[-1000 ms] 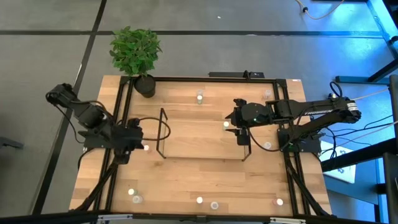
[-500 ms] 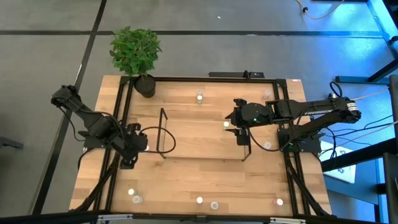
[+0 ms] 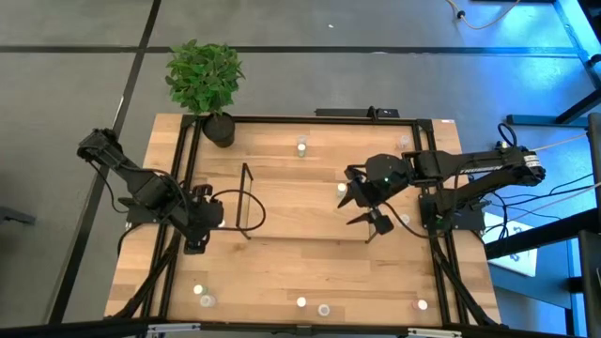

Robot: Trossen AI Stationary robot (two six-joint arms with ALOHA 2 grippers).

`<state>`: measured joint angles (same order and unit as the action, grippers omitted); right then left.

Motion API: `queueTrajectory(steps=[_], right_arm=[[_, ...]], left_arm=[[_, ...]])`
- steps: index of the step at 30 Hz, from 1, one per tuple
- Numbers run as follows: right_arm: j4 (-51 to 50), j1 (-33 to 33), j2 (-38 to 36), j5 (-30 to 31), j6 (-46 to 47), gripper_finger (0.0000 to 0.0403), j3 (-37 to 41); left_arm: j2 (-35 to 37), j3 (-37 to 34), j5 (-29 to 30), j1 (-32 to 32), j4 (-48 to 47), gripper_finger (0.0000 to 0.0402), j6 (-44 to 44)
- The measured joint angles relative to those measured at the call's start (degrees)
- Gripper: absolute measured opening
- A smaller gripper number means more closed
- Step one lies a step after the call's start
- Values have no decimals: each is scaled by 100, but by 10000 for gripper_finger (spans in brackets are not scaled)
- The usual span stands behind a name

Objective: Pick and place medicine bottles onto shelf by color
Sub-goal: Put the left pink pill bottle on the shelf

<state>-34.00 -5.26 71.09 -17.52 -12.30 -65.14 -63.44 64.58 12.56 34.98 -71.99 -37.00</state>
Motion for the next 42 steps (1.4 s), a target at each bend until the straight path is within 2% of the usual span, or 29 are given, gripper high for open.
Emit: queueTrajectory(steps=[25, 33, 36, 42], right_arm=[[-11, 0, 0, -13, 1, 242, 0], [-13, 0, 0, -12, 1, 242, 0], [-12, 0, 0, -11, 1, 242, 0], [-11, 0, 0, -11, 1, 242, 0]], left_arm=[[7, 0, -85, 35, 112, 0, -301], [5, 0, 61, 83, 221, 3, -221], [-22, -2, 27, 83, 145, 25, -336], [-58, -2, 166, 92, 103, 106, -306]])
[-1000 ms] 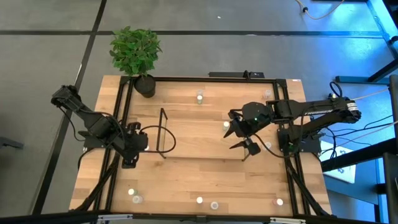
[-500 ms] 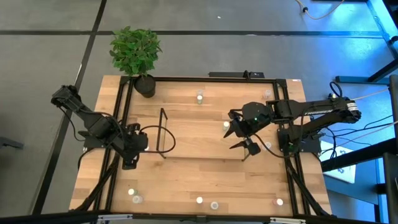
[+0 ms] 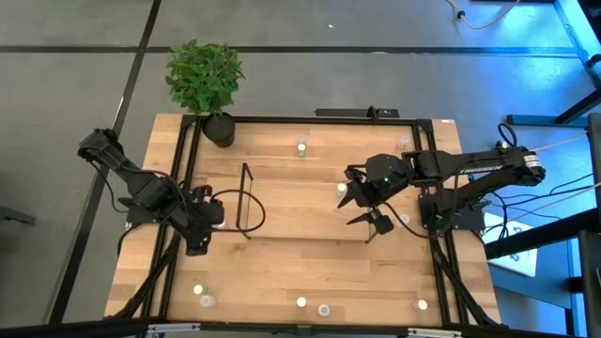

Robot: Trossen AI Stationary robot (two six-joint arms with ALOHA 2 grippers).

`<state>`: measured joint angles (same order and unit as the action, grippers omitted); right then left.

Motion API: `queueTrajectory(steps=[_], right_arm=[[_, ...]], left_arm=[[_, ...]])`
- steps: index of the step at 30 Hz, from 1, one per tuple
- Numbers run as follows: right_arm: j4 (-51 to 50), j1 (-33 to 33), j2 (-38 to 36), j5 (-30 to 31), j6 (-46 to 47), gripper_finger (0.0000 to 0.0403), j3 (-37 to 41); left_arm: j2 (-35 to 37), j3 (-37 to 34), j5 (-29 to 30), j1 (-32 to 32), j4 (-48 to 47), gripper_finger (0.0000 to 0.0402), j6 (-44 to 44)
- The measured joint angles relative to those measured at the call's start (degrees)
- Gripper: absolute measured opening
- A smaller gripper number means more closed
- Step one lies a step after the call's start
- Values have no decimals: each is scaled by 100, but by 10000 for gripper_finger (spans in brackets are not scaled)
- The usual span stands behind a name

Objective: Pick and place medicine bottles onto shelf by color
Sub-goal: Put the left pink pill bottle on the shelf

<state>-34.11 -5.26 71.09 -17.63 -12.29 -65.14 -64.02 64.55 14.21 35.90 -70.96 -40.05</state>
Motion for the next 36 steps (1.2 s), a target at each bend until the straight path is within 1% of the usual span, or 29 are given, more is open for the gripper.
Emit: queueTrajectory(steps=[5, 9, 12, 15, 20, 23, 26, 33, 36], right_arm=[[3, 0, 0, 2, 0, 242, 0], [11, 0, 0, 2, 0, 242, 0], [13, 0, 0, 1, 0, 242, 0], [13, 0, 0, 2, 0, 242, 0], [13, 0, 0, 2, 0, 242, 0], [12, 0, 0, 2, 0, 242, 0], [13, 0, 0, 2, 0, 242, 0], [13, 0, 0, 2, 2, 242, 0], [13, 0, 0, 2, 0, 242, 0]], left_arm=[[-40, -53, 175, 125, 4, 164, -27], [-47, -199, 192, 213, -3, 204, -318], [-47, -385, 192, 255, 43, 229, -339], [-47, -626, 193, 258, 246, 247, -495], [-47, -949, 128, 385, 746, 258, -696], [-47, -996, 152, 508, 768, 259, -676], [-45, -1113, 176, 547, 780, 259, -910], [-47, -1731, 183, 553, 1357, 259, -931], [-47, -1927, 298, 552, 1511, 259, -902]])
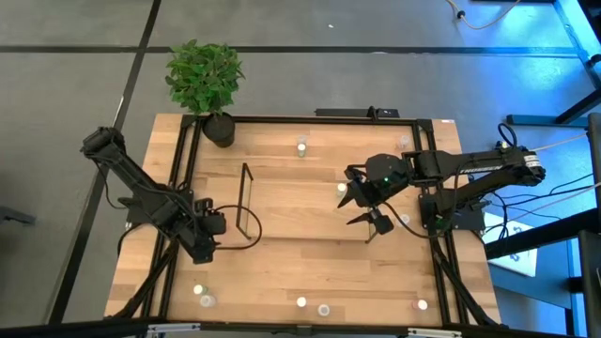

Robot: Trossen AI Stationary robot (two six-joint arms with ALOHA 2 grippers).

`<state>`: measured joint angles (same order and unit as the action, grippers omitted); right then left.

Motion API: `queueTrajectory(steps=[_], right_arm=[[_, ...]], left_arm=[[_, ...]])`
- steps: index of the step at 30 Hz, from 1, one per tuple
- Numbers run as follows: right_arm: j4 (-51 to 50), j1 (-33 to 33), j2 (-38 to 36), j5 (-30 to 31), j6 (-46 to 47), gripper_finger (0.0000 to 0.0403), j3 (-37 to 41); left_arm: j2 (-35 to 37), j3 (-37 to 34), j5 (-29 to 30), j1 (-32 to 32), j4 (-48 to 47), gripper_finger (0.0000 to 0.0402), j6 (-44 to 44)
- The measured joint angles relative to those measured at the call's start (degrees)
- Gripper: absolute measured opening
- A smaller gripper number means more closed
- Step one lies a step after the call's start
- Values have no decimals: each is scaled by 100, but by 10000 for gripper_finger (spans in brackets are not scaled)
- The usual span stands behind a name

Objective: Pick and place medicine bottles onto shelf by color
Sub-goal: Put the left pink pill bottle on the shelf

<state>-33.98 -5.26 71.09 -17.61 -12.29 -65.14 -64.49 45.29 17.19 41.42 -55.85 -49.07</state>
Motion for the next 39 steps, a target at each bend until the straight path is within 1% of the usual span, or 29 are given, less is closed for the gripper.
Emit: queueTrajectory(steps=[4, 7, 12, 17, 20, 24, 30, 35, 39], right_arm=[[0, 0, 0, 0, 0, 242, 0], [0, 0, 0, 0, 0, 242, 0], [0, 0, 0, 0, 0, 242, 0], [0, 0, 0, 0, 0, 242, 0], [0, -1, 0, 0, 0, 242, 0], [0, -2, 0, 0, 0, 242, 0], [0, 0, 0, 0, 0, 242, 0], [0, 0, 0, 0, 0, 242, 0], [2, -2, 0, 0, 0, 242, 0]], left_arm=[[0, -164, 197, -3, 38, 259, 12], [0, -178, 203, -1, -33, 259, 41], [0, -180, 467, -30, -119, 259, 407], [0, -180, 473, -239, -168, 259, 473], [0, -180, 400, -377, -174, 259, 630], [0, -180, 154, -618, -183, 259, 685], [0, -186, 42, -886, -200, 259, 685], [-2, -425, -310, -1115, -98, 259, 490], [-2, -603, -361, -1147, 97, 259, 678]])
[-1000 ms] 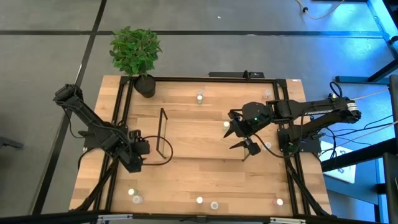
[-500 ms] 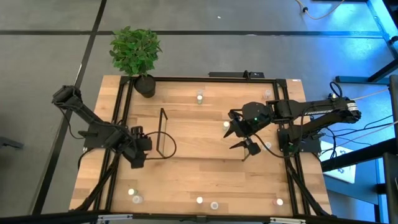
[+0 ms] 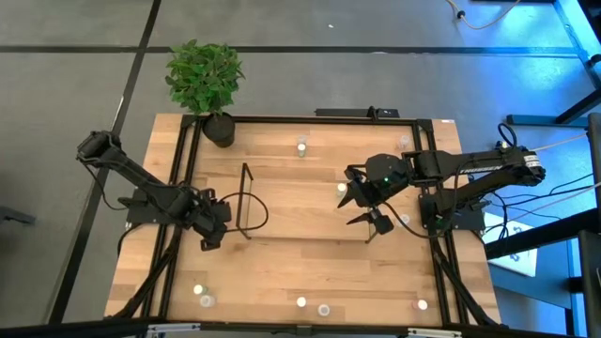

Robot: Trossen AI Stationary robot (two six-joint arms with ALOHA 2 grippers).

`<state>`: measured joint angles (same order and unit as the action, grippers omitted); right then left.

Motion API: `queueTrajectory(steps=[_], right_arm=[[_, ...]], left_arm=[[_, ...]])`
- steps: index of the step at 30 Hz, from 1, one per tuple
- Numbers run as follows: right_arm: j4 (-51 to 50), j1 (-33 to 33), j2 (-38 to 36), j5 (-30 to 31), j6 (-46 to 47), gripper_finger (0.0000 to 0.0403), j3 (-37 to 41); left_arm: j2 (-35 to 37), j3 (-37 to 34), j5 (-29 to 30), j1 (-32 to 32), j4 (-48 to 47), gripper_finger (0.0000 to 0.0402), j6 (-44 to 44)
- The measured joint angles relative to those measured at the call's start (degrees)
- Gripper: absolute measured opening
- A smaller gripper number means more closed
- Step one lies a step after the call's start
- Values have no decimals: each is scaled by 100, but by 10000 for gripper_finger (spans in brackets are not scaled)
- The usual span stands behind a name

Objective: Pick and place medicine bottles onto shelf by color
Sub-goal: Put the left pink pill bottle on the shelf

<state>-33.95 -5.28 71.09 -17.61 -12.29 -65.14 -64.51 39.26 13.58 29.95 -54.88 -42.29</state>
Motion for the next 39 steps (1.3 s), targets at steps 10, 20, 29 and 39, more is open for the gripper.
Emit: queueTrajectory(steps=[10, 20, 29, 39], right_arm=[[0, 0, 0, 0, 0, 242, 0], [0, 0, 0, 0, 1, 242, 0], [-2, 1, 0, 0, 0, 242, 0], [-2, 0, 0, 0, 2, 242, 0]], left_arm=[[0, -447, 5, 0, 529, 259, 34], [2, -603, 109, 0, 786, 259, -80], [2, -603, 135, 4, 983, 259, 72], [2, -603, 2, 4, 951, 256, 40]])
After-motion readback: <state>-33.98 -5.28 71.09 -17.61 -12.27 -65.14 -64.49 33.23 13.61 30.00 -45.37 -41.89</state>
